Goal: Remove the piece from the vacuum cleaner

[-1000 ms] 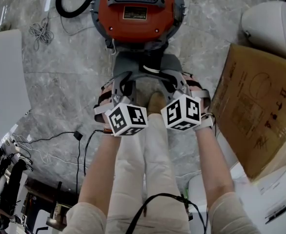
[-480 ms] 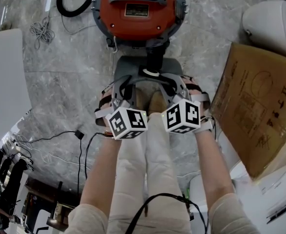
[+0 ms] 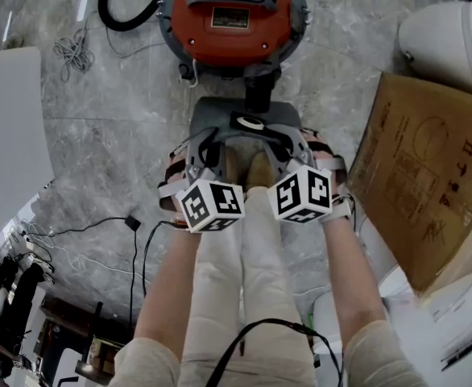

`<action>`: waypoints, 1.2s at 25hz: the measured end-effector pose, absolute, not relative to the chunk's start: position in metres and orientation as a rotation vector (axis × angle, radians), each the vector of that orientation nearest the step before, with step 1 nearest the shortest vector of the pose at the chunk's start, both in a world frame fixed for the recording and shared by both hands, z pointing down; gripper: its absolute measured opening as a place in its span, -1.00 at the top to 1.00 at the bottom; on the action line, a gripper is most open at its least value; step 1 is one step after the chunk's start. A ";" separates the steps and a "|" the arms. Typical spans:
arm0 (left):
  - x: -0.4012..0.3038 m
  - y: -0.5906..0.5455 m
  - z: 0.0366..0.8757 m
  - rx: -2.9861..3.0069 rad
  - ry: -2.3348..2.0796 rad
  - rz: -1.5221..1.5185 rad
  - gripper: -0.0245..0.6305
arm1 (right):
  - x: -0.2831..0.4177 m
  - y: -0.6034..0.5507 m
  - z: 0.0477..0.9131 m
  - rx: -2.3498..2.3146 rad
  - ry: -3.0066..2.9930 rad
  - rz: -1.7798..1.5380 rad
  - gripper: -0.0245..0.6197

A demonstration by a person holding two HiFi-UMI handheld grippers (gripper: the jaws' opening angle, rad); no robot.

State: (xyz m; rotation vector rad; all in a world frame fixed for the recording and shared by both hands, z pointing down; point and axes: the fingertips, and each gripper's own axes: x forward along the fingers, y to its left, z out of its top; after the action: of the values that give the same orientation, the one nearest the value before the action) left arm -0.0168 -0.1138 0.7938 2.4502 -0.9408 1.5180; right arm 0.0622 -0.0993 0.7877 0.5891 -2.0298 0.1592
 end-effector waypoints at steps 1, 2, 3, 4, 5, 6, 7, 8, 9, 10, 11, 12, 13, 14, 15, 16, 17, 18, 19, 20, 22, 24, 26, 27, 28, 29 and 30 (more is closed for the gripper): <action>-0.017 -0.113 0.792 2.452 -0.939 1.516 0.81 | 0.062 -0.099 0.785 0.588 -2.031 0.161 0.81; -0.017 -0.113 0.789 2.454 -0.936 1.515 0.81 | 0.062 -0.098 0.783 0.587 -2.032 0.162 0.80; -0.017 -0.112 0.787 2.457 -0.933 1.515 0.81 | 0.062 -0.098 0.780 0.585 -2.032 0.162 0.80; -0.016 -0.111 0.784 2.459 -0.931 1.514 0.81 | 0.062 -0.097 0.777 0.583 -2.031 0.161 0.80; -0.016 -0.109 0.781 2.460 -0.929 1.511 0.82 | 0.063 -0.096 0.774 0.580 -2.030 0.159 0.80; -0.016 -0.108 0.779 2.460 -0.927 1.509 0.81 | 0.063 -0.095 0.771 0.579 -2.031 0.158 0.80; -0.016 -0.107 0.776 2.458 -0.924 1.507 0.81 | 0.063 -0.095 0.768 0.577 -2.032 0.160 0.80; -0.016 -0.105 0.773 2.456 -0.919 1.505 0.82 | 0.063 -0.093 0.765 0.574 -2.034 0.165 0.80; -0.016 -0.103 0.770 2.453 -0.913 1.503 0.82 | 0.063 -0.092 0.761 0.569 -2.036 0.170 0.80; -0.016 -0.101 0.766 2.452 -0.906 1.503 0.81 | 0.062 -0.090 0.757 0.562 -2.038 0.174 0.80; -0.017 -0.098 0.761 2.451 -0.900 1.502 0.81 | 0.062 -0.088 0.752 0.556 -2.039 0.178 0.80; -0.017 -0.097 0.756 2.451 -0.896 1.501 0.81 | 0.061 -0.086 0.747 0.550 -2.041 0.182 0.80; -0.018 -0.095 0.750 2.451 -0.891 1.498 0.82 | 0.060 -0.085 0.741 0.547 -2.044 0.187 0.80; -0.018 -0.094 0.745 2.452 -0.887 1.492 0.81 | 0.060 -0.084 0.735 0.545 -2.048 0.193 0.80; -0.018 -0.094 0.739 2.454 -0.883 1.484 0.81 | 0.060 -0.083 0.728 0.544 -2.052 0.197 0.80; -0.018 -0.093 0.733 2.457 -0.879 1.475 0.82 | 0.060 -0.082 0.722 0.543 -2.056 0.198 0.80; -0.017 -0.092 0.727 2.460 -0.877 1.465 0.81 | 0.060 -0.081 0.715 0.543 -2.059 0.197 0.81; -0.017 -0.092 0.721 2.462 -0.876 1.457 0.81 | 0.061 -0.080 0.708 0.543 -2.063 0.196 0.80; -0.017 -0.091 0.715 2.465 -0.875 1.449 0.81 | 0.061 -0.080 0.702 0.545 -2.067 0.196 0.81; -0.016 -0.091 0.709 2.467 -0.873 1.441 0.81 | 0.061 -0.079 0.695 0.546 -2.071 0.198 0.81; -0.015 -0.090 0.698 2.474 -0.866 1.430 0.81 | 0.062 -0.079 0.684 0.546 -2.077 0.204 0.80; -0.014 -0.089 0.686 2.481 -0.853 1.429 0.81 | 0.063 -0.077 0.672 0.542 -2.079 0.206 0.80; -0.013 -0.085 0.673 2.486 -0.834 1.429 0.81 | 0.064 -0.073 0.658 0.537 -2.082 0.211 0.80; -0.013 -0.083 0.666 2.488 -0.821 1.428 0.82 | 0.064 -0.071 0.650 0.535 -2.086 0.215 0.80; -0.012 -0.082 0.659 2.489 -0.806 1.424 0.82 | 0.064 -0.070 0.643 0.533 -2.089 0.220 0.81; -0.011 -0.081 0.651 2.490 -0.787 1.414 0.82 | 0.065 -0.070 0.634 0.530 -2.092 0.222 0.80; -0.009 -0.079 0.643 2.490 -0.767 1.400 0.82 | 0.067 -0.069 0.626 0.527 -2.092 0.223 0.80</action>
State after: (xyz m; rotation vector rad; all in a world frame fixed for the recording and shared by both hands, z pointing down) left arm -0.0087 -0.0795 0.6427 2.4898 -0.7666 1.4000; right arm 0.0668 -0.0692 0.6255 0.5267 -2.0922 0.2231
